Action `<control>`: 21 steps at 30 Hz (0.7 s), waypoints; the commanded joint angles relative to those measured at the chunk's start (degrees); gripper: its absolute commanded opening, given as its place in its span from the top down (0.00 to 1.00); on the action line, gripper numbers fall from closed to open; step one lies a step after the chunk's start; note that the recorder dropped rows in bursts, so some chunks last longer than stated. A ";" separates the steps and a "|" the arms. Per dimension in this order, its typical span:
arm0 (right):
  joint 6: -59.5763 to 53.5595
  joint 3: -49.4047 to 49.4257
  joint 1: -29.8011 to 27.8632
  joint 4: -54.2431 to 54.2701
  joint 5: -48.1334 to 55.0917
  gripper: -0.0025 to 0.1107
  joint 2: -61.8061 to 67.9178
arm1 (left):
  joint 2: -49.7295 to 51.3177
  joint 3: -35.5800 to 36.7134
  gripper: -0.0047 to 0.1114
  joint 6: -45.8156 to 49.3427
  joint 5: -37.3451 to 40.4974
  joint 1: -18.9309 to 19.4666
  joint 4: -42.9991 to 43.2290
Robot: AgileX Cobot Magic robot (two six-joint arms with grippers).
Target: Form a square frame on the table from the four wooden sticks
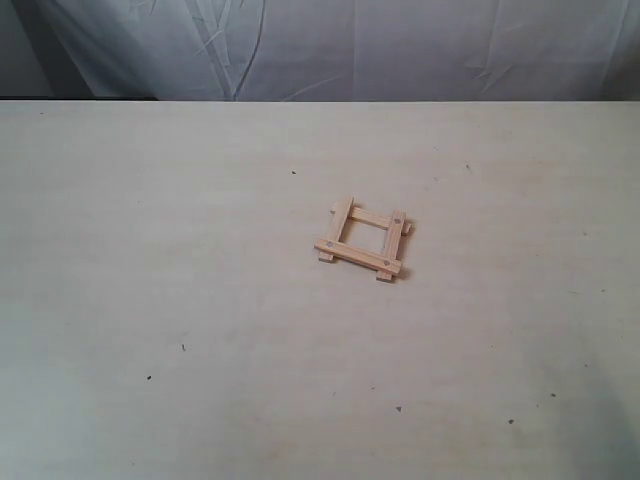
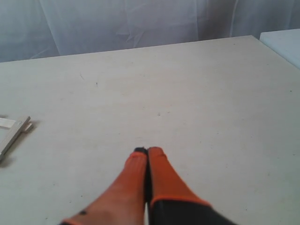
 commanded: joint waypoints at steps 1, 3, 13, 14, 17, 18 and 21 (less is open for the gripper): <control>-0.59 0.27 -0.25 -0.74 -1.15 0.99 -0.37 | -0.34 0.25 0.96 -0.29 -0.17 -0.15 0.17; -0.59 0.27 -0.25 -0.74 -1.27 0.99 -0.37 | -0.34 0.25 0.96 -0.29 -0.17 -0.15 0.17; -0.59 0.27 -0.25 -0.74 -1.27 0.99 -0.37 | -0.34 0.25 0.96 -0.29 -0.17 -0.15 0.17; -0.59 0.27 -0.25 -0.74 -1.27 0.99 -0.37 | -0.34 0.25 0.96 -0.29 -0.17 -0.15 0.17; -0.59 0.27 -0.25 -0.74 -1.27 0.99 -0.37 | -0.34 0.25 0.96 -0.29 -0.17 -0.15 0.17; -0.59 0.27 -0.25 -0.74 -1.27 0.99 -0.37 | -0.34 0.25 0.96 -0.29 -0.17 -0.15 0.62; -0.59 0.27 -0.25 -0.74 -1.27 0.99 -0.37 | -0.34 0.36 0.96 -0.29 0.89 -0.15 2.36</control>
